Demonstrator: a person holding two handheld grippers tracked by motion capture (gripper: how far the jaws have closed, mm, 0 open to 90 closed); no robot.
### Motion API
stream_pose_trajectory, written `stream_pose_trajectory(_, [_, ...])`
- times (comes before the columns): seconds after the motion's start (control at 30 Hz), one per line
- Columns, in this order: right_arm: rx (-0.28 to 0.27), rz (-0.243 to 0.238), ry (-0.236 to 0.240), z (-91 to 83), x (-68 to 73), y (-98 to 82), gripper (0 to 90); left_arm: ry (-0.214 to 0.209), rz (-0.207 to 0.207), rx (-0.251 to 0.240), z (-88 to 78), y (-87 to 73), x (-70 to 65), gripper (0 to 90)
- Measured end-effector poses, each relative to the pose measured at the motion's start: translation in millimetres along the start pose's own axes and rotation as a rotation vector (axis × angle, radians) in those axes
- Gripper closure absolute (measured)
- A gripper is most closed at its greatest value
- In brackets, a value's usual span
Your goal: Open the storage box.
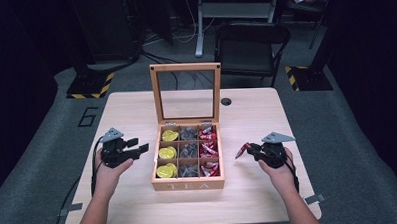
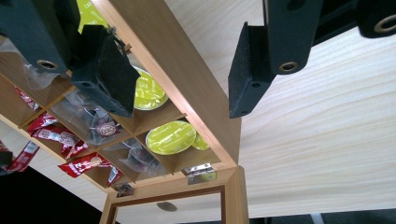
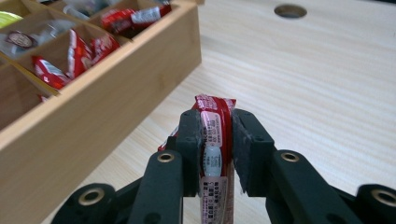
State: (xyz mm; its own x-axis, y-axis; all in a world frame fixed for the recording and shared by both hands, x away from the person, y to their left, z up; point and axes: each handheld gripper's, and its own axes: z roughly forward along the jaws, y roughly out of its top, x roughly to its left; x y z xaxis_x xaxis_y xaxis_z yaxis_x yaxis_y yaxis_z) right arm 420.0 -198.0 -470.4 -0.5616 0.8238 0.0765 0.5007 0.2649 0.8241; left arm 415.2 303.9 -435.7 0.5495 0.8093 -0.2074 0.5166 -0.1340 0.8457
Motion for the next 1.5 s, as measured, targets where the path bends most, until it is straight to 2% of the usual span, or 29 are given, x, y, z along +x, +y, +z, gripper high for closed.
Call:
stream_pose_trajectory(0.17, [0.029,0.017,-0.01,5.6,-4.9,-6.3,72.4,0.001,-0.001,0.002,0.0,-0.5,0.8,42.0])
stream_pose_trajectory(0.53, [0.044,0.049,-0.037,9.7,-12.6,-13.1,71.9,0.007,0.012,0.007,0.1,-0.5,0.5,42.0])
stream_pose_trajectory(0.9, [0.042,0.042,-0.04,10.8,-13.0,-14.0,70.4,0.012,0.007,0.005,0.7,-1.2,1.0,42.0])
stream_pose_trajectory(1.03, [0.031,0.041,-0.043,11.1,-12.1,-13.4,64.9,0.013,0.005,0.008,0.3,-1.7,2.2,41.7])
stream_pose_trajectory(1.07, [0.026,0.038,-0.045,10.3,-10.7,-11.9,59.5,0.014,0.003,0.007,-0.3,-1.5,2.7,41.4])
stream_pose_trajectory(1.17, [0.012,0.031,-0.047,9.3,-9.1,-9.0,55.5,0.015,0.002,0.004,-0.4,-1.3,2.9,40.9])
stream_pose_trajectory(1.2, [0.001,0.03,-0.036,8.1,-6.7,-3.8,51.3,0.02,0.005,0.006,-0.3,-1.4,3.2,40.6])
stream_pose_trajectory(1.3, [0.001,0.029,-0.019,7.5,-3.8,2.1,47.4,0.025,0.009,0.008,-0.2,-1.8,3.6,39.7])
stream_pose_trajectory(1.37, [-0.004,-0.005,-0.01,6.9,0.8,11.1,42.6,0.033,0.013,0.007,-1.1,-1.8,3.7,39.3])
stream_pose_trajectory(1.5, [-0.019,-0.037,0.005,6.0,7.2,18.7,42.6,0.031,0.013,0.007,-1.5,-1.6,3.9,38.9])
